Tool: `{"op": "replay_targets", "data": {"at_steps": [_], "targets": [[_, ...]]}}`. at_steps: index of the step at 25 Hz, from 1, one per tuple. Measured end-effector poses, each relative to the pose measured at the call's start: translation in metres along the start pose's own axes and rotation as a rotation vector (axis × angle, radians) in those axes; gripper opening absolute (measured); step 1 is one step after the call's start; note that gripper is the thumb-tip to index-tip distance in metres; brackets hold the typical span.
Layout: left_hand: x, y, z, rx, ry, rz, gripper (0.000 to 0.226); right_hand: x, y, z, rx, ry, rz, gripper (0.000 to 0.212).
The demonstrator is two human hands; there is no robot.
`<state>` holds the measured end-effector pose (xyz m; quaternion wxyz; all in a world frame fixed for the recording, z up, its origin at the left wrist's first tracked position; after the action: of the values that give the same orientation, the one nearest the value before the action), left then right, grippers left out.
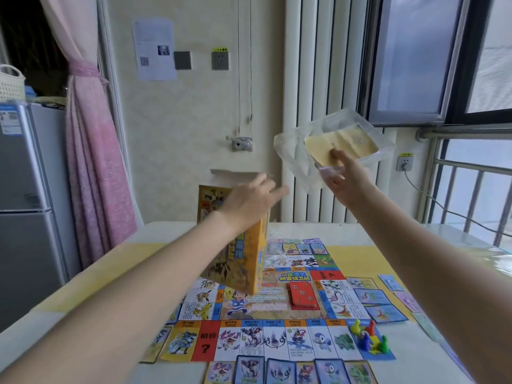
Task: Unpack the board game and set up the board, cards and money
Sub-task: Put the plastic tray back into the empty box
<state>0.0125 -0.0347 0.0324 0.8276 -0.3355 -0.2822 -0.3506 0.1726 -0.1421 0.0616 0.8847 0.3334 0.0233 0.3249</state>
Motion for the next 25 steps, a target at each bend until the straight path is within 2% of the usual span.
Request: {"op": "replay_targets", "data": {"at_steps": [3, 5, 7, 10, 12, 15, 17, 19, 21, 25], "targets": [[0.0, 0.007, -0.035, -0.056, 0.003, 0.005, 0.037, -0.003, 0.008, -0.003, -0.042, 0.004, 0.2, 0.032], [-0.001, 0.013, -0.055, -0.128, -0.008, 0.009, 0.036, -0.007, 0.012, -0.008, -0.112, 0.036, 0.324, 0.021], [-0.005, 0.013, -0.066, -0.164, -0.004, 0.017, 0.037, -0.012, 0.012, -0.013, -0.144, 0.068, 0.371, 0.015], [-0.013, 0.016, -0.068, -0.247, -0.035, 0.036, 0.025, -0.014, 0.007, -0.023, -0.106, 0.129, 0.355, 0.015], [-0.012, 0.017, -0.066, -0.422, -0.145, 0.065, 0.032, -0.016, 0.006, -0.029, -0.068, 0.116, 0.327, 0.014], [-0.01, 0.013, -0.063, -0.581, -0.222, 0.108, 0.024, -0.015, 0.005, -0.031, 0.016, 0.08, 0.274, 0.015], [-0.012, 0.013, -0.06, -0.601, -0.255, 0.201, 0.035, -0.012, 0.004, -0.033, 0.038, 0.06, 0.236, 0.023], [-0.016, 0.014, -0.058, -0.577, -0.305, 0.322, 0.032, -0.008, 0.004, -0.037, -0.006, 0.036, 0.204, 0.038], [-0.02, 0.013, -0.055, -0.61, -0.355, 0.368, 0.029, -0.007, 0.007, -0.038, -0.059, 0.006, 0.197, 0.048], [-0.021, 0.003, -0.045, -0.72, -0.47, 0.306, 0.027, -0.009, 0.009, -0.044, -0.107, 0.005, 0.19, 0.044]]}}
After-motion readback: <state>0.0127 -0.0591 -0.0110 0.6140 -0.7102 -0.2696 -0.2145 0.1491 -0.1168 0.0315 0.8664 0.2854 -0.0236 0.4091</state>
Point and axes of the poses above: each hand's wrist, its own x-axis towards the middle knuckle, its own y-axis out of the palm, z = x × y, the point moved 2 cm from there along x, towards the middle knuckle, and after that the axes turned 4 degrees about z, right-handed, at the moved point
